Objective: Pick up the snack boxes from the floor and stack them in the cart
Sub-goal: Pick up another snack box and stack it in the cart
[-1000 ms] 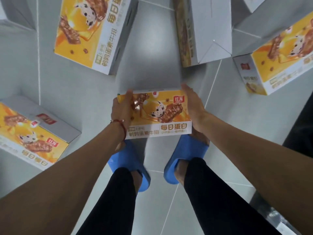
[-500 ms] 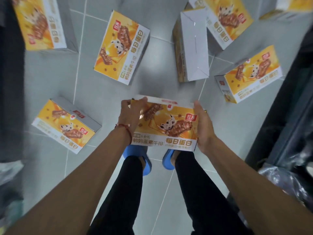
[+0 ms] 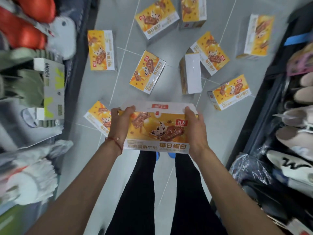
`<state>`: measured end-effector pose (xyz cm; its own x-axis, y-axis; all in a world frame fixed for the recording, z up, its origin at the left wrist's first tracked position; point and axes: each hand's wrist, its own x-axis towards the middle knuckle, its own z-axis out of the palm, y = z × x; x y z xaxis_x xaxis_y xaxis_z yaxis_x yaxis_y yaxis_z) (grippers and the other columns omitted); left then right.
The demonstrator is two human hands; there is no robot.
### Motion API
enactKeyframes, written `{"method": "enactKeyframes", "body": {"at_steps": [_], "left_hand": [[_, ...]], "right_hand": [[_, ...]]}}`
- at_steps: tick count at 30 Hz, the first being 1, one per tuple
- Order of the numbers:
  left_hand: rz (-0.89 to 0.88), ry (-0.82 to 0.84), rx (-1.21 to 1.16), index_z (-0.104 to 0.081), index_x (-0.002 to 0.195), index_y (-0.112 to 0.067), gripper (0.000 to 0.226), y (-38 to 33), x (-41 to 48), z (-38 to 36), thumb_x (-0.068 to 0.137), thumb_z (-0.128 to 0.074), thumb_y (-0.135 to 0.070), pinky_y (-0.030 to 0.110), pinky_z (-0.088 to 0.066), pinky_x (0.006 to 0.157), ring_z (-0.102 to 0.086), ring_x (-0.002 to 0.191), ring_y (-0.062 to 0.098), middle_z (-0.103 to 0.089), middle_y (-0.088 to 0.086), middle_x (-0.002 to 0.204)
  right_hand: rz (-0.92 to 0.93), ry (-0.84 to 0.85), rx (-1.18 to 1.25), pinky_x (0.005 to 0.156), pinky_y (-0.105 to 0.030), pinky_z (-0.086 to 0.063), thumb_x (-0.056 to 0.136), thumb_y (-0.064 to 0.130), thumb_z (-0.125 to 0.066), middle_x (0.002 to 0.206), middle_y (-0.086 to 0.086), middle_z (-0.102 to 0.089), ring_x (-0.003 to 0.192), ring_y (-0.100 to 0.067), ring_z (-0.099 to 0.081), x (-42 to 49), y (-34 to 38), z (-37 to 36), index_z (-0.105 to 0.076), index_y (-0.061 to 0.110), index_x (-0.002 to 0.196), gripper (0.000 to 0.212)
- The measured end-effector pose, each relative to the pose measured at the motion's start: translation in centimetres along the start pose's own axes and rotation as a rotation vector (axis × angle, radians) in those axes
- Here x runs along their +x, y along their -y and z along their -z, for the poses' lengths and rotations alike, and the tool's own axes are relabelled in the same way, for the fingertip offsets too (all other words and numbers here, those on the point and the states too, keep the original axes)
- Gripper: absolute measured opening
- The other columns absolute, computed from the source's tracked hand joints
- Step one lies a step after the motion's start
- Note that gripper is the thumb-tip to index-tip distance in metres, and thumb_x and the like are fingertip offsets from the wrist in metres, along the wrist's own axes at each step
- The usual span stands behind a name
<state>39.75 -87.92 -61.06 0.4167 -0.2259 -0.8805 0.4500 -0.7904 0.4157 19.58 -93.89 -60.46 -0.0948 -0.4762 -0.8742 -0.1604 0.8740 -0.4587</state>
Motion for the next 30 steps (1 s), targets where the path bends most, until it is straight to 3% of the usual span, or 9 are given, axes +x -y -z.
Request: {"method": "enactKeyframes", "body": {"at_steps": [3, 6, 9, 11, 16, 20, 23, 26, 30], "left_hand": [[-0.025, -0.022, -0.072, -0.045, 0.128, -0.017, 0.044, -1.0, -3.3, 2.6, 0.092, -0.066, -0.030, 0.032, -0.050, 0.067, -0.063, 0.082, 0.021, -0.063, 0.003, 0.096], [-0.035, -0.022, -0.148, -0.047, 0.132, -0.016, 0.056, -1.4, -6.7, 4.9, 0.084, -0.071, -0.030, 0.028, -0.048, 0.056, -0.065, 0.080, 0.021, -0.063, 0.007, 0.104], [-0.042, -0.016, -0.214, -0.049, 0.131, -0.019, 0.047, -1.7, -9.8, 6.6, 0.088, -0.069, -0.024, 0.026, -0.052, 0.054, -0.071, 0.081, 0.021, -0.069, 0.009, 0.113], [-0.063, 0.004, -0.234, -0.051, 0.136, -0.018, 0.047, -2.1, -12.3, 7.8, 0.091, -0.065, -0.022, 0.025, -0.054, 0.057, -0.073, 0.083, 0.019, -0.071, 0.008, 0.116], [-0.127, 0.052, -0.280, -0.066, 0.116, -0.020, 0.024, -2.0, -18.3, 9.7, 0.093, -0.061, -0.017, 0.019, -0.053, 0.055, -0.074, 0.074, 0.015, -0.077, -0.002, 0.088], [-0.187, 0.053, -0.314, -0.065, 0.126, -0.019, 0.034, -1.3, -22.5, 10.5, 0.093, -0.060, -0.016, 0.016, -0.051, 0.052, -0.072, 0.066, 0.006, -0.074, -0.001, 0.092], [-0.242, 0.031, -0.345, -0.059, 0.135, -0.022, 0.049, -0.5, -25.7, 10.7, 0.087, -0.062, -0.019, 0.012, -0.049, 0.051, -0.071, 0.066, 0.001, -0.074, -0.010, 0.085], [-0.291, -0.029, -0.453, -0.061, 0.130, -0.013, 0.050, 1.1, -29.2, 9.9, 0.080, -0.062, -0.016, 0.010, -0.046, 0.047, -0.067, 0.056, 0.002, -0.071, -0.014, 0.065], [-0.328, -0.078, -0.621, -0.058, 0.139, -0.013, 0.073, 4.1, -33.0, 8.4, 0.066, -0.056, -0.020, 0.016, -0.052, 0.057, -0.073, 0.079, 0.013, -0.077, 0.001, 0.103]], "right_hand": [[0.013, 0.049, 0.015, 0.088, -0.043, -0.062, 0.101, 0.041, -0.059, 0.105, -0.003, -0.080, 0.096, -0.022, -0.079, -4.2, 1.5, -0.5, -0.052, 0.030, 0.140, 0.041], [0.054, 0.104, -0.023, 0.087, -0.043, -0.061, 0.101, 0.035, -0.057, 0.108, -0.005, -0.080, 0.096, -0.024, -0.079, -8.4, 2.9, -0.5, -0.053, 0.025, 0.138, 0.038], [0.088, 0.168, -0.053, 0.077, -0.036, -0.060, 0.105, 0.029, -0.051, 0.109, -0.006, -0.080, 0.097, -0.026, -0.079, -12.0, 4.4, -0.1, -0.055, 0.022, 0.132, 0.029], [0.110, 0.217, -0.086, 0.084, -0.042, -0.062, 0.104, 0.030, -0.049, 0.114, -0.008, -0.079, 0.101, -0.030, -0.078, -14.4, 5.5, 0.1, -0.054, 0.021, 0.137, 0.035], [0.183, 0.254, -0.083, 0.097, -0.053, -0.060, 0.088, 0.030, -0.055, 0.122, -0.012, -0.076, 0.109, -0.034, -0.075, -19.7, 6.8, 1.7, -0.049, 0.018, 0.141, 0.054], [0.205, 0.307, -0.100, 0.102, -0.062, -0.055, 0.081, 0.033, -0.060, 0.126, -0.012, -0.074, 0.113, -0.035, -0.073, -22.4, 7.3, 3.0, -0.047, 0.019, 0.143, 0.064], [0.260, 0.348, -0.141, 0.094, -0.053, -0.060, 0.090, 0.027, -0.065, 0.123, -0.008, -0.076, 0.108, -0.033, -0.076, -23.9, 7.7, 4.1, -0.045, 0.025, 0.145, 0.059], [0.301, 0.410, -0.186, 0.087, -0.046, -0.063, 0.098, 0.019, -0.065, 0.117, -0.002, -0.078, 0.098, -0.025, -0.079, -24.8, 7.9, 5.5, -0.043, 0.027, 0.151, 0.058], [0.314, 0.502, -0.270, 0.084, -0.044, -0.064, 0.099, 0.018, -0.067, 0.118, 0.003, -0.078, 0.096, -0.021, -0.079, -25.5, 8.1, 7.9, -0.047, 0.035, 0.146, 0.054]]}}
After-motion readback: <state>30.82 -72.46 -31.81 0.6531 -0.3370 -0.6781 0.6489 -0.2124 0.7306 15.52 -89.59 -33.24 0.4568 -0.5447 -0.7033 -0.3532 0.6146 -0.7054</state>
